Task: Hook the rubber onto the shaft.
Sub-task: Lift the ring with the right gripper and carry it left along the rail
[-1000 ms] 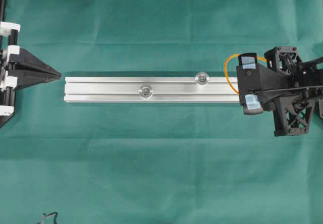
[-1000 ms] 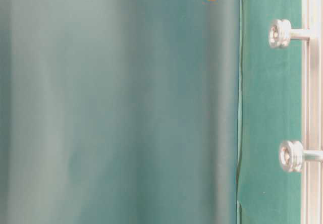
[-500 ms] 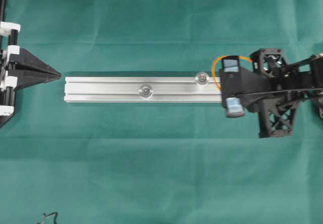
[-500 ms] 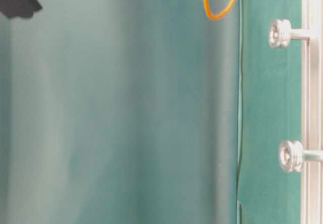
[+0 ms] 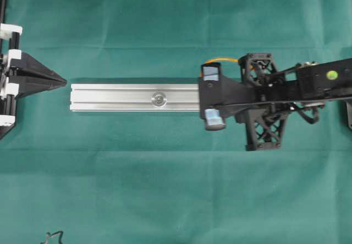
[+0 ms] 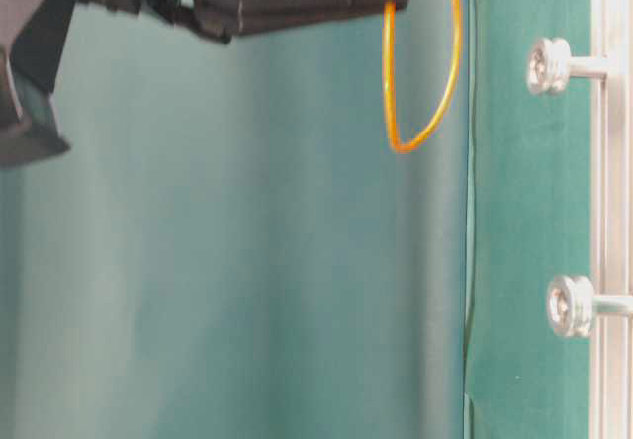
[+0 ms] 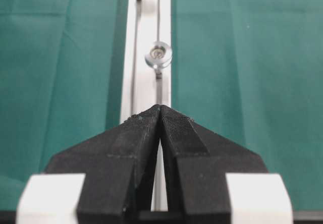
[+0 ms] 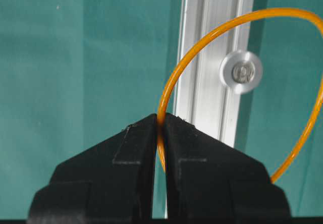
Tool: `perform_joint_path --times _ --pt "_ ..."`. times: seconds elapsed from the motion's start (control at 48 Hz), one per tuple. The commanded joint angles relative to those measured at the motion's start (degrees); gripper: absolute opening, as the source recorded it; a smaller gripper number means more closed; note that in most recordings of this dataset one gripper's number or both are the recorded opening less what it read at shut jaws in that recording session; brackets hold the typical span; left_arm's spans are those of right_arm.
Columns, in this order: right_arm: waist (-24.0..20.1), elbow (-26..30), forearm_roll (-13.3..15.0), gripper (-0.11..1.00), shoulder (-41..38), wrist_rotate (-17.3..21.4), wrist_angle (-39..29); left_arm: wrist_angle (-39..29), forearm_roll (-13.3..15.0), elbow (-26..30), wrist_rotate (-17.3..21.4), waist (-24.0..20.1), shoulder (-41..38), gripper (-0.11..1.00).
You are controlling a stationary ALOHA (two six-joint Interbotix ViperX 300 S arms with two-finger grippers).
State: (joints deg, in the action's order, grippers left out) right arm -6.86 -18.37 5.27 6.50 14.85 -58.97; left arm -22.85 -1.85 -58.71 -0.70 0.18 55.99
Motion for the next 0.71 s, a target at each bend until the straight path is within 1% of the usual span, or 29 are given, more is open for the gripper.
perform_joint_path --times 0.0,0.687 --pt "0.4 2.6 0.2 0.07 -0.1 -0.1 0.3 0.4 -0.1 1.8 0.0 0.1 -0.4 0.0" --pt "0.5 2.7 0.2 0.07 -0.5 -0.1 0.3 0.3 -0.1 1.8 0.0 0.1 -0.4 0.0"
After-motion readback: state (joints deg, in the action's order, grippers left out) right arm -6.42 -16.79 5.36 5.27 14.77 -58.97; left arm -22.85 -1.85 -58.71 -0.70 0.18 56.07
